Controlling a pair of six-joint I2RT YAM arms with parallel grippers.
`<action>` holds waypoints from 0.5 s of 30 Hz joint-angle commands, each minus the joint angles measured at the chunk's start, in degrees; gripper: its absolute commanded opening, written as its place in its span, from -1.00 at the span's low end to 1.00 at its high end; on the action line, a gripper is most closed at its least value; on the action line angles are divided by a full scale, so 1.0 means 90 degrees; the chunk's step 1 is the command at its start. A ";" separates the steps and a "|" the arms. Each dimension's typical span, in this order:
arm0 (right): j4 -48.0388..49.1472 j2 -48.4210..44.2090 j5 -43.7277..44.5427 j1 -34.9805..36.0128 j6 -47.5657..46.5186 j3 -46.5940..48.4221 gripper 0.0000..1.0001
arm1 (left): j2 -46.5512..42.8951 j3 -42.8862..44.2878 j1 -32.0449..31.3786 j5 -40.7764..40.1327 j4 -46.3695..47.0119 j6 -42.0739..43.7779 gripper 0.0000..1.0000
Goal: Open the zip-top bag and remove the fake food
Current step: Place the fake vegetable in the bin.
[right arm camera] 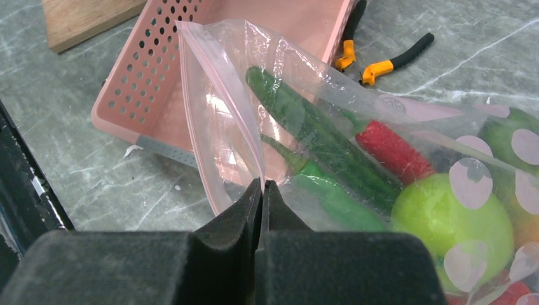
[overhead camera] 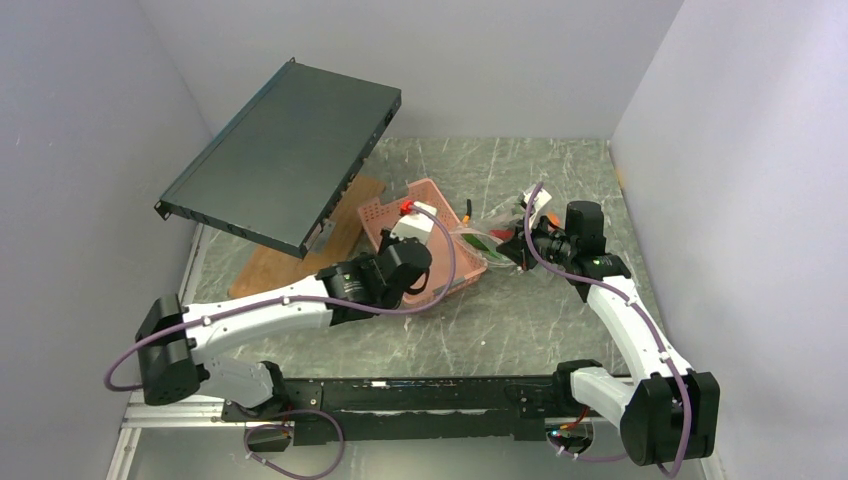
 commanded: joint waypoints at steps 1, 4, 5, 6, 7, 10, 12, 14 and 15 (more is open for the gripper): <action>0.0027 -0.0007 -0.0042 -0.0039 -0.0133 0.0250 -1.00 | 0.0334 0.0192 0.0014 -0.0359 0.0970 0.0746 -1.00; 0.0025 0.0009 -0.0052 -0.0027 -0.0133 0.0257 -1.00 | 0.0534 0.0058 0.0074 -0.0228 0.1371 0.0990 -1.00; 0.0019 0.0001 -0.0052 -0.0035 -0.0135 0.0257 -1.00 | 0.0592 0.0005 0.0105 -0.0177 0.1494 0.1055 -1.00; 0.0017 0.0007 -0.0060 -0.0034 -0.0141 0.0257 -1.00 | 0.0639 -0.0051 0.0138 -0.0115 0.1629 0.1105 -1.00; 0.0022 0.0014 -0.0062 -0.0032 -0.0140 0.0266 -1.00 | 0.0688 -0.0101 0.0180 -0.0022 0.1737 0.1129 -1.00; 0.0017 0.0019 -0.0062 -0.0038 -0.0148 0.0267 -1.00 | 0.0829 -0.0204 0.0327 0.0235 0.1962 0.1150 -1.00; 0.0002 0.0016 -0.0062 -0.0031 -0.0148 0.0267 -1.00 | 0.0916 -0.0274 0.0416 0.0337 0.2116 0.1143 -1.00; 0.0007 0.0010 -0.0062 -0.0033 -0.0150 0.0268 -1.00 | 0.1022 -0.0324 0.0490 0.0358 0.2220 0.1118 -1.00; 0.0007 0.0017 -0.0062 -0.0036 -0.0151 0.0267 -1.00 | 0.1085 -0.0327 0.0536 0.0372 0.2216 0.1093 -1.00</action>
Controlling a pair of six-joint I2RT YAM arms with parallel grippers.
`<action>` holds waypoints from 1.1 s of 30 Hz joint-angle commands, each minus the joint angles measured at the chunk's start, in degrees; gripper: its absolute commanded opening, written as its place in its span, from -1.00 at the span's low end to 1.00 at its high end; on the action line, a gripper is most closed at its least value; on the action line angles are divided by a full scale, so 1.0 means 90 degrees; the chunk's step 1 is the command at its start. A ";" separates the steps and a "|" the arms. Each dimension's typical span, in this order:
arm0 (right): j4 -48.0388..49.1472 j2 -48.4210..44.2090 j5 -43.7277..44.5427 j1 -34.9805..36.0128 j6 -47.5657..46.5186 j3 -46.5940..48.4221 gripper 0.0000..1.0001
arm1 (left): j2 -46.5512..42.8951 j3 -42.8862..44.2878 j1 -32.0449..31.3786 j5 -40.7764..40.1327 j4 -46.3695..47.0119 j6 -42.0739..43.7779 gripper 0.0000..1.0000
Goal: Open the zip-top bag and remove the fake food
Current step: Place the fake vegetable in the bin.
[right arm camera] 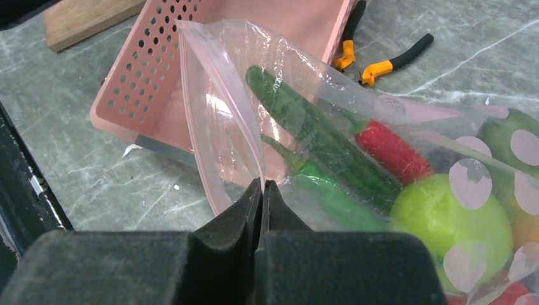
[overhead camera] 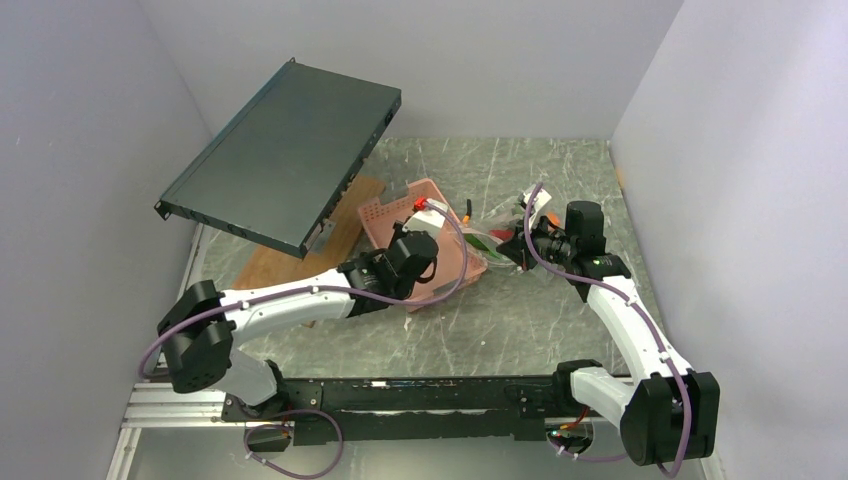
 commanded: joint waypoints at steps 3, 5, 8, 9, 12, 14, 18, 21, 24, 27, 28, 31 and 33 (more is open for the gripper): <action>0.0009 0.0014 -0.0074 -0.0041 -0.0106 0.0272 -1.00 | 0.0354 -0.0109 0.0192 0.0213 0.0581 0.0021 -1.00; 0.0009 0.0017 -0.0078 -0.0037 -0.0115 0.0269 -1.00 | 0.0438 -0.0178 0.0206 0.0253 0.0657 -0.0016 -1.00; 0.0000 0.0006 -0.0068 -0.0034 -0.0116 0.0277 -1.00 | 0.0556 -0.0244 0.0232 0.0328 0.0721 -0.0107 -1.00; -0.0003 0.0006 -0.0065 -0.0041 -0.0116 0.0282 -1.00 | 0.0587 -0.0262 0.0249 0.0368 0.0733 -0.0140 -1.00; -0.0003 0.0007 -0.0064 -0.0033 -0.0123 0.0267 -1.00 | 0.0670 -0.0320 0.0280 0.0475 0.0773 -0.0263 -0.96; 0.0000 0.0001 -0.0064 -0.0039 -0.0126 0.0267 -1.00 | 0.0706 -0.0371 0.0301 0.0554 0.0795 -0.0343 -0.87; 0.0000 -0.0001 -0.0065 -0.0033 -0.0125 0.0267 -1.00 | 0.0783 -0.0425 0.0321 0.0688 0.0717 -0.0528 -0.74; -0.0001 0.0006 -0.0072 -0.0037 -0.0126 0.0267 -1.00 | 0.0818 -0.0445 0.0333 0.0743 0.0591 -0.0676 -0.58; -0.0001 -0.0005 -0.0066 -0.0039 -0.0126 0.0267 -1.00 | 0.0814 -0.0461 0.0334 0.0805 0.0444 -0.0812 -0.34; 0.0001 -0.0008 -0.0074 -0.0035 -0.0126 0.0267 -1.00 | 0.0758 -0.0512 0.0334 0.0861 0.0378 -0.0936 -0.01; 0.0000 -0.0006 -0.0077 -0.0034 -0.0126 0.0267 -1.00 | 0.0733 -0.0526 0.0331 0.0879 0.0376 -0.0979 0.10; 0.0001 -0.0010 -0.0074 -0.0033 -0.0132 0.0266 -1.00 | 0.0648 -0.0535 0.0329 0.0915 0.0108 -0.1115 0.41; -0.0014 -0.0005 -0.0074 -0.0032 -0.0135 0.0267 -1.00 | 0.0556 -0.0526 0.0334 0.1005 -0.0035 -0.1183 0.53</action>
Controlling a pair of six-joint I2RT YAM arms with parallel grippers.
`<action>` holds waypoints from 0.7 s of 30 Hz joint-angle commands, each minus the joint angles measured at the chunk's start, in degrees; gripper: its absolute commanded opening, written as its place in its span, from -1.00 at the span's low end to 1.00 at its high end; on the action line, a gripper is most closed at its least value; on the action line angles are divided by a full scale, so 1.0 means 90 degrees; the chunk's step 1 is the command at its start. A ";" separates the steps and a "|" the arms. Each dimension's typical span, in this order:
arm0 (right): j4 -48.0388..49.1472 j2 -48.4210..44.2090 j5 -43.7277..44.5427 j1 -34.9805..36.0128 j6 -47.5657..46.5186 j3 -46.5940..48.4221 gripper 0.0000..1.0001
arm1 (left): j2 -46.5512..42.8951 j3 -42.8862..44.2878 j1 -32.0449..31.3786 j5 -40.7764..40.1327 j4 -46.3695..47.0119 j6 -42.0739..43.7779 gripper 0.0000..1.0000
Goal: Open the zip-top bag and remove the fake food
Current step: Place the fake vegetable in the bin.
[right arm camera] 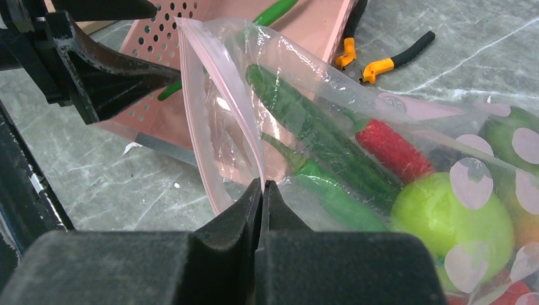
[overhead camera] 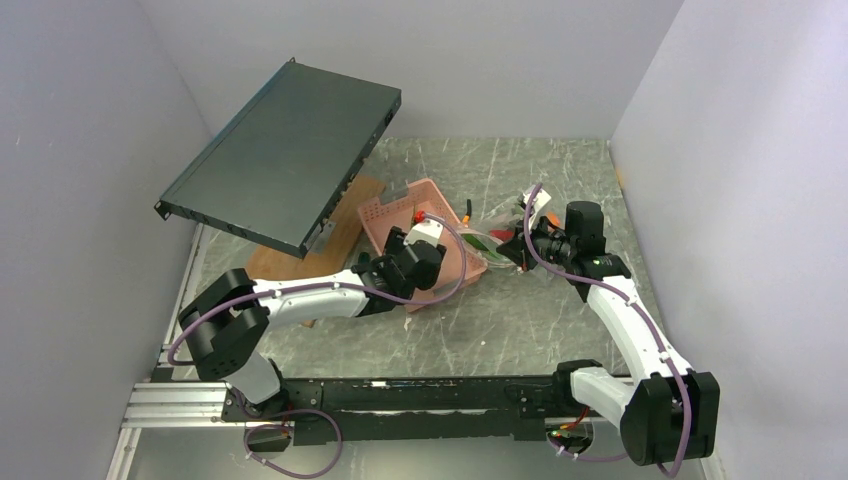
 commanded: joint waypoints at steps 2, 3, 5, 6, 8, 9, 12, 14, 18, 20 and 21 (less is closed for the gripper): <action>0.0039 -0.0006 -0.0072 -0.0033 -0.0104 0.0265 -1.00 | -0.0381 0.0035 0.0016 0.0382 -0.0415 -0.0339 0.61; 0.0039 -0.0007 -0.0080 -0.0037 -0.0104 0.0265 -1.00 | -0.0459 0.0049 0.0016 0.0489 -0.0477 -0.0368 0.64; 0.0037 0.0004 -0.0084 -0.0027 -0.0114 0.0265 -1.00 | -0.0633 0.0071 0.0013 0.0795 -0.0595 -0.0405 0.72; 0.0038 0.0002 -0.0093 -0.0035 -0.0107 0.0265 -1.00 | -0.0730 0.0060 0.0008 0.0997 -0.0596 -0.0395 0.74; 0.0039 0.0002 -0.0091 -0.0040 -0.0114 0.0265 -1.00 | -0.0995 -0.0066 0.0015 0.1534 -0.0437 -0.0329 0.79; 0.0041 0.0005 -0.0091 -0.0037 -0.0112 0.0265 -1.00 | -0.1143 -0.0178 0.0016 0.1804 -0.0267 -0.0316 0.82; 0.0029 0.0002 -0.0096 -0.0039 -0.0124 0.0265 -1.00 | -0.1589 -0.0585 0.0016 0.2416 0.0352 -0.0361 0.89; 0.0028 0.0006 -0.0092 -0.0032 -0.0124 0.0265 -1.00 | -0.1824 -0.0719 0.0015 0.2655 0.0550 -0.0419 0.89; 0.0020 -0.0005 -0.0101 -0.0034 -0.0137 0.0274 -1.00 | -0.2133 -0.0773 0.0013 0.3291 0.0845 -0.0495 0.89; -0.0004 -0.0010 -0.0110 -0.0034 -0.0157 0.0283 -1.00 | -0.2238 -0.0740 0.0015 0.3535 0.0974 -0.0551 0.89; -0.0023 -0.0013 -0.0118 -0.0034 -0.0174 0.0282 -1.00 | -0.2287 -0.0730 0.0013 0.3646 0.1052 -0.0590 0.89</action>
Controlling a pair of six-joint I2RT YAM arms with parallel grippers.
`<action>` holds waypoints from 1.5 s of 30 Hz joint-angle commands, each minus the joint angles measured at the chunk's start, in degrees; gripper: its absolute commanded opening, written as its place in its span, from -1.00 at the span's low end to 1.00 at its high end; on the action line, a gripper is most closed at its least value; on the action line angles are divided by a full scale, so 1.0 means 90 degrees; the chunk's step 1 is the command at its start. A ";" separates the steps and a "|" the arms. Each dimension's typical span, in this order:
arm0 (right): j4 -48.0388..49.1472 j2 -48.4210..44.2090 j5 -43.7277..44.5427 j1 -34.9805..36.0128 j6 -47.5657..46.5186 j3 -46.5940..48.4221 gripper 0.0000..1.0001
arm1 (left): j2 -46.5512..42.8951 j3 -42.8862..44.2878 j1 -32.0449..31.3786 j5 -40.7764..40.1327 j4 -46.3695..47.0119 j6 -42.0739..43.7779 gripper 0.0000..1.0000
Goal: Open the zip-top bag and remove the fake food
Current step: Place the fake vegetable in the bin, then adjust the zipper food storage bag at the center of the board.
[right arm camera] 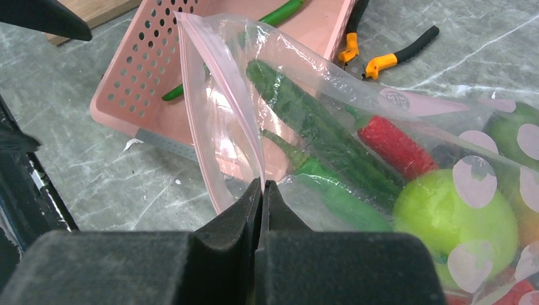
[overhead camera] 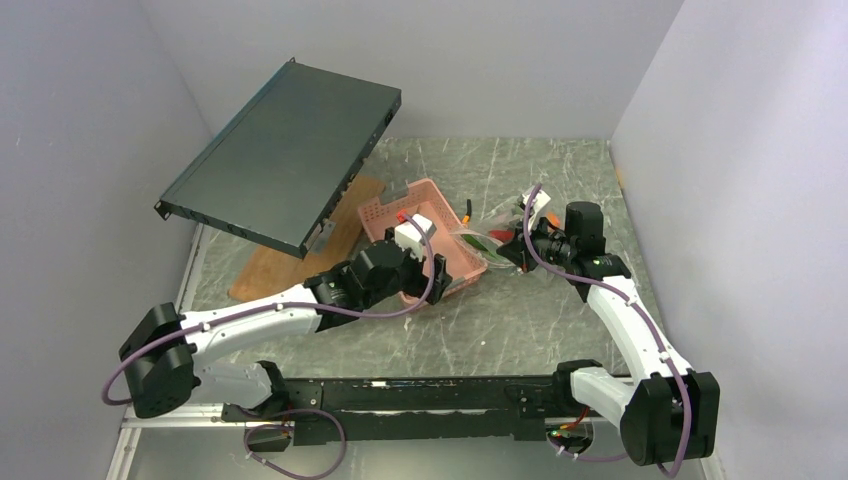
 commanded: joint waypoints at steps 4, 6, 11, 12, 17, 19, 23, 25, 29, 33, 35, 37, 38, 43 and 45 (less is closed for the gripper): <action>0.0005 -0.0035 -0.0199 -0.0047 -0.0216 0.0313 -1.00 | -0.0433 0.0116 0.0013 0.1117 0.1092 -0.0391 0.88; 0.0009 -0.0053 -0.0221 -0.0042 -0.0210 0.0314 -1.00 | -0.0387 0.0219 0.0015 0.1207 0.1193 -0.0440 0.88; 0.0004 -0.0085 -0.0243 -0.0049 -0.0183 0.0319 -1.00 | 0.0002 0.0769 0.0016 0.1336 0.1239 -0.0441 0.85; 0.0009 -0.0085 -0.0248 -0.0054 -0.0180 0.0323 -1.00 | 0.0120 0.0905 0.0016 0.1381 0.1221 -0.0430 0.84; 0.0018 -0.0123 -0.0245 -0.0052 -0.0136 0.0331 -1.00 | 0.0717 0.1484 0.0092 0.1459 0.1088 -0.0386 0.74; 0.0032 -0.0148 -0.0235 -0.0049 -0.0108 0.0342 -1.00 | 0.0943 0.1635 0.0167 0.1597 0.1105 -0.0397 0.65; 0.0087 -0.0239 -0.0257 -0.0099 0.0115 0.0425 -1.00 | 0.1400 0.1998 0.0296 0.1761 0.0807 -0.0349 0.50; 0.0171 -0.0331 -0.0288 -0.0136 0.0273 0.0424 -1.00 | 0.1520 0.2114 0.0340 0.1865 0.0737 -0.0316 0.45; 0.0497 -0.0560 -0.0478 -0.0307 0.0777 0.0370 -1.00 | 0.1691 0.2355 0.0379 0.1907 0.0569 -0.0256 0.36; 0.0664 -0.0643 -0.0746 -0.0403 0.1077 0.0333 -1.00 | 0.1836 0.2423 0.0400 0.1859 0.0604 -0.0301 0.31; 0.0695 -0.0637 -0.0820 -0.0402 0.1143 0.0332 -1.00 | 0.1925 0.2513 0.0406 0.1881 0.0612 -0.0328 0.28; 0.0708 -0.0623 -0.0847 -0.0403 0.1183 0.0333 -1.00 | 0.2031 0.2602 0.0401 0.1900 0.0623 -0.0328 0.25; 0.0707 -0.0628 -0.0853 -0.0404 0.1197 0.0325 -1.00 | 0.2089 0.2661 0.0406 0.1894 0.0606 -0.0322 0.23; 0.0702 -0.0641 -0.0837 -0.0401 0.1221 0.0323 -1.00 | 0.2346 0.2841 0.0406 0.1803 0.0492 -0.0281 0.14; 0.0697 -0.0643 -0.0796 -0.0394 0.1210 0.0323 -1.00 | 0.2421 0.2844 0.0409 0.1711 0.0435 -0.0208 0.09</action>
